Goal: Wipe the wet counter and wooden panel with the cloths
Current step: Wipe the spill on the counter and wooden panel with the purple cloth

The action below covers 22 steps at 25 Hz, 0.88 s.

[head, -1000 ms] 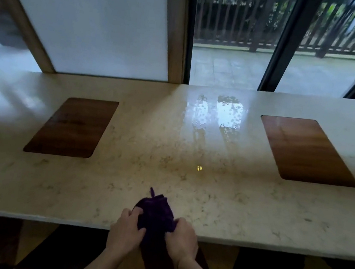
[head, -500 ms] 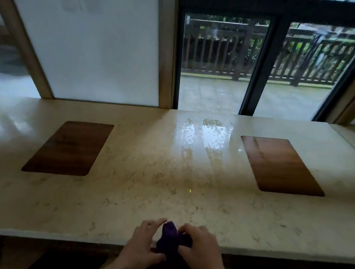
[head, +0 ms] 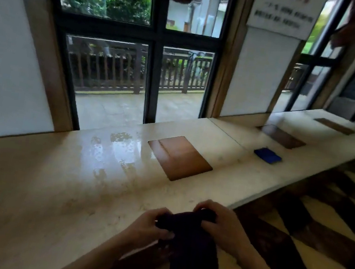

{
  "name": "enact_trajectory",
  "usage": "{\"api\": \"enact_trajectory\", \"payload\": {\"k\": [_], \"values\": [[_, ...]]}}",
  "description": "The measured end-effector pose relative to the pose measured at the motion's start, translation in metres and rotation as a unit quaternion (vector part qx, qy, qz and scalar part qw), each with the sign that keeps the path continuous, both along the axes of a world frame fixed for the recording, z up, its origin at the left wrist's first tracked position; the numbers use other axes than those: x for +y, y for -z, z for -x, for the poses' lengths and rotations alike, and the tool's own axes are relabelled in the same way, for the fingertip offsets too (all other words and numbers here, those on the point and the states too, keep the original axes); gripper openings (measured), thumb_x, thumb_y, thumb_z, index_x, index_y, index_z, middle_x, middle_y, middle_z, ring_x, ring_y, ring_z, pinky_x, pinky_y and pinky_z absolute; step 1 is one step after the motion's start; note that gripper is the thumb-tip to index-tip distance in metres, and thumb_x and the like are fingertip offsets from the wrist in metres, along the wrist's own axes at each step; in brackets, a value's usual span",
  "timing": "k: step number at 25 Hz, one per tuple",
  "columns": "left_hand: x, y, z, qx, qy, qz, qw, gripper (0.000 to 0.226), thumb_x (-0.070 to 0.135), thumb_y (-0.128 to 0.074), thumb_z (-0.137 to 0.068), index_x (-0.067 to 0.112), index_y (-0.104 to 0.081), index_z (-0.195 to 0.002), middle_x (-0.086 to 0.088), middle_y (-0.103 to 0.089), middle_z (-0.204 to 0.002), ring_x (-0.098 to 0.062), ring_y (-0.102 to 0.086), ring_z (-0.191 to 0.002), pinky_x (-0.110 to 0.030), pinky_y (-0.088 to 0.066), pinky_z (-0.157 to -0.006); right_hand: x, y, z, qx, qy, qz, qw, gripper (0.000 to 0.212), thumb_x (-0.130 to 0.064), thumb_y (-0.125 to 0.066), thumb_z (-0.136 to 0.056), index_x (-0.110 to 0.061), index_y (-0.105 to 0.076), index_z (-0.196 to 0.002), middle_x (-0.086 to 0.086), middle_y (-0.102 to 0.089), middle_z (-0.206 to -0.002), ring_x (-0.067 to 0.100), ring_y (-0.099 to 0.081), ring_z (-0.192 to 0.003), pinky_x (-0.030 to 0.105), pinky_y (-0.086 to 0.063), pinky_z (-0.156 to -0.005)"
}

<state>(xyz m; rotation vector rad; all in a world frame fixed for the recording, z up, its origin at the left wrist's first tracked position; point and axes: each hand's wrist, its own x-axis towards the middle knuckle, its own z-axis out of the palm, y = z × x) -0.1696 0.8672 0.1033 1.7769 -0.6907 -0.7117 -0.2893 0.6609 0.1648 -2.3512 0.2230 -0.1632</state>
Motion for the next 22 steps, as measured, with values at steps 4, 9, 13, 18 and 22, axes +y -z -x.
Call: {"api": "enact_trajectory", "payload": {"k": [4, 9, 13, 18, 22], "values": [[-0.096, -0.032, 0.018, -0.104, 0.042, 0.051, 0.992, 0.028, 0.024, -0.076, -0.073, 0.028, -0.069, -0.100, 0.005, -0.072, -0.091, -0.015, -0.069, -0.088, -0.037, -0.057, -0.082, -0.068, -0.023, 0.056, -0.074, 0.143, -0.092, 0.983, 0.037, -0.001, -0.064, -0.086, -0.034, -0.067, -0.103, -0.013, -0.069, -0.102, 0.000, -0.065, -0.091, 0.017, -0.053, -0.072], [-0.217, -0.066, 0.063, -0.108, 0.077, 0.118, 0.984, 0.031, 0.019, -0.073, -0.079, 0.026, -0.067, -0.108, 0.009, -0.072, -0.095, -0.009, -0.069, -0.091, -0.028, -0.055, -0.081, -0.164, -0.026, 0.122, -0.156, 0.288, -0.174, 0.929, 0.030, -0.005, -0.071, -0.086, -0.030, -0.069, -0.103, -0.008, -0.070, -0.100, 0.006, -0.065, -0.092, 0.014, -0.049, -0.069], [-0.318, -0.075, 0.099, -0.127, 0.114, 0.138, 0.976, 0.027, 0.029, -0.067, -0.084, 0.030, -0.063, -0.111, 0.005, -0.070, -0.105, -0.011, -0.067, -0.099, -0.033, -0.055, -0.087, -0.245, -0.022, 0.167, -0.202, 0.331, -0.218, 0.896, 0.024, -0.008, -0.070, -0.089, -0.027, -0.070, -0.104, -0.006, -0.072, -0.099, 0.004, -0.067, -0.087, 0.016, -0.051, -0.069], [-0.425, -0.080, 0.138, -0.129, 0.121, 0.130, 0.976, 0.022, 0.008, -0.057, -0.098, 0.023, -0.058, -0.115, 0.007, -0.065, -0.106, 0.001, -0.063, -0.095, -0.019, -0.053, -0.081, -0.340, -0.019, 0.200, -0.204, 0.359, -0.203, 0.888, 0.025, -0.007, -0.069, -0.090, -0.031, -0.068, -0.097, -0.007, -0.069, -0.094, 0.008, -0.067, -0.086, 0.018, -0.052, -0.068], [-0.498, -0.072, 0.146, -0.157, 0.116, 0.127, 0.972, 0.027, 0.011, -0.058, -0.098, 0.037, -0.059, -0.104, 0.008, -0.066, -0.106, 0.001, -0.062, -0.096, -0.015, -0.049, -0.079, -0.409, -0.015, 0.206, -0.211, 0.406, -0.211, 0.864, 0.028, -0.007, -0.070, -0.089, -0.035, -0.071, -0.086, -0.009, -0.070, -0.087, 0.009, -0.066, -0.086, 0.017, -0.049, -0.070]]}}
